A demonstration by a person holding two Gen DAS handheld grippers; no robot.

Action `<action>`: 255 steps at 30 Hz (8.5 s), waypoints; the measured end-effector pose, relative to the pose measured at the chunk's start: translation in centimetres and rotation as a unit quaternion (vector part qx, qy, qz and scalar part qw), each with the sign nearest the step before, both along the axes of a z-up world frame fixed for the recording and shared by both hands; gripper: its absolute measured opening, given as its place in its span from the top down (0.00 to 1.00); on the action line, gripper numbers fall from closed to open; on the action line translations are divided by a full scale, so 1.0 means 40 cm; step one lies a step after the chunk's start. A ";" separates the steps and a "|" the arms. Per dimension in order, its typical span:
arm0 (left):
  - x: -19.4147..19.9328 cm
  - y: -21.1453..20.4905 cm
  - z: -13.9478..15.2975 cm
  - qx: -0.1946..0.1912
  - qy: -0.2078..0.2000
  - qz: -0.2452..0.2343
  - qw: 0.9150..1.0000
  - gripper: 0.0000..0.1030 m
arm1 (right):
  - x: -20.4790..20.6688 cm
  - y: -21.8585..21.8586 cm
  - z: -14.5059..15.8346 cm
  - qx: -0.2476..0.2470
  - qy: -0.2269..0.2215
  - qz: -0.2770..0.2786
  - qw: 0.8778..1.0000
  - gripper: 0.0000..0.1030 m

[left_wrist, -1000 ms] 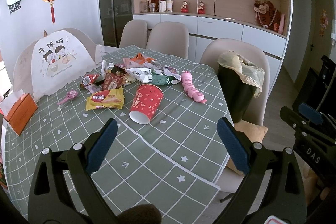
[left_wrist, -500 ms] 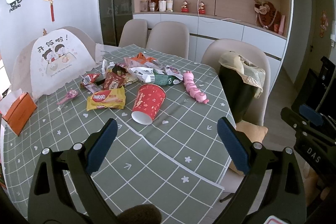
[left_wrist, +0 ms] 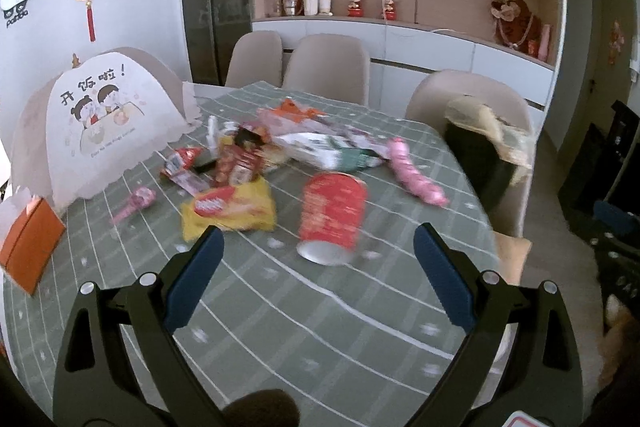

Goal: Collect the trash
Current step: 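Grasp the pink lollipop wrapper with the left tool while the right tool grasps the red paper cup, then carry the pink wrapper and red cup to the bin and release both, then move both open tools back over the snack pile on the table, then grasp the yellow nabati wafer pack with the left tool while the right tool grasps a pink snack packet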

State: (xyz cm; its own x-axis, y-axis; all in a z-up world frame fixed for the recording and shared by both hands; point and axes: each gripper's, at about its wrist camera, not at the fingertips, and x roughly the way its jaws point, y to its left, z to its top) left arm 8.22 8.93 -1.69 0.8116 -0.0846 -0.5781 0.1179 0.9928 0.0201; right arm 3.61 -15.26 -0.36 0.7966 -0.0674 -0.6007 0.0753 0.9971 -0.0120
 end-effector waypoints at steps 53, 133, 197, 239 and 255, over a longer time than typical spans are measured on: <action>0.177 0.483 -0.108 -0.150 0.145 0.047 0.977 0.52 | 0.406 0.435 -0.182 0.104 0.155 0.075 0.980 0.45; 0.593 -0.507 0.040 -0.167 0.100 0.048 0.980 0.09 | 0.957 -0.560 -0.191 0.136 0.187 0.190 0.954 0.51; 0.503 -0.014 -0.097 -0.063 0.128 -0.096 0.985 0.26 | 0.402 -0.134 -0.063 0.052 0.081 0.154 0.983 0.46; 0.273 0.270 -0.074 -0.167 0.124 0.166 0.964 0.90 | 0.764 0.089 -0.107 0.096 0.116 0.225 0.963 0.46; 0.252 0.204 -0.049 -0.205 0.125 0.137 0.961 0.90 | 0.950 0.128 -0.264 0.218 0.227 0.148 0.938 0.54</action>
